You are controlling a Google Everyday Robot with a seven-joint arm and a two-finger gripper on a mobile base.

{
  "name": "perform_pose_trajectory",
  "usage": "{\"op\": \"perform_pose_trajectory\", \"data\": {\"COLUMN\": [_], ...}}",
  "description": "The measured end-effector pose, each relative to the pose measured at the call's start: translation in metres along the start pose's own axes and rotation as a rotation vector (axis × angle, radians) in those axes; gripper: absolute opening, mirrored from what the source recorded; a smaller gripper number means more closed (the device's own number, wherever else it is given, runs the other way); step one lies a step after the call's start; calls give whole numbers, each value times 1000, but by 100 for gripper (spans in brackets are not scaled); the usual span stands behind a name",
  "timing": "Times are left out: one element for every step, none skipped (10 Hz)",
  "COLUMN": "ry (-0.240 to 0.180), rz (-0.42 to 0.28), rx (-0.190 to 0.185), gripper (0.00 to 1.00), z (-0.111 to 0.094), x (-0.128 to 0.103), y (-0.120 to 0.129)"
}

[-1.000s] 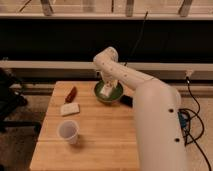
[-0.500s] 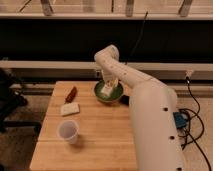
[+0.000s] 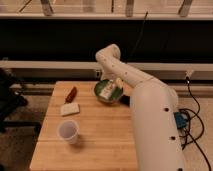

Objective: Place the bottle in the ceramic bowl

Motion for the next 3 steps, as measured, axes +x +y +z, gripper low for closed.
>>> {"op": "perform_pose_trajectory", "data": {"ry": [4, 8, 12], "rz": [0, 4, 3], "rx": [9, 10, 12], "gripper": [79, 75, 62], "z": [-1, -1, -4], "x": [1, 2, 2], "y": [1, 3, 0]}}
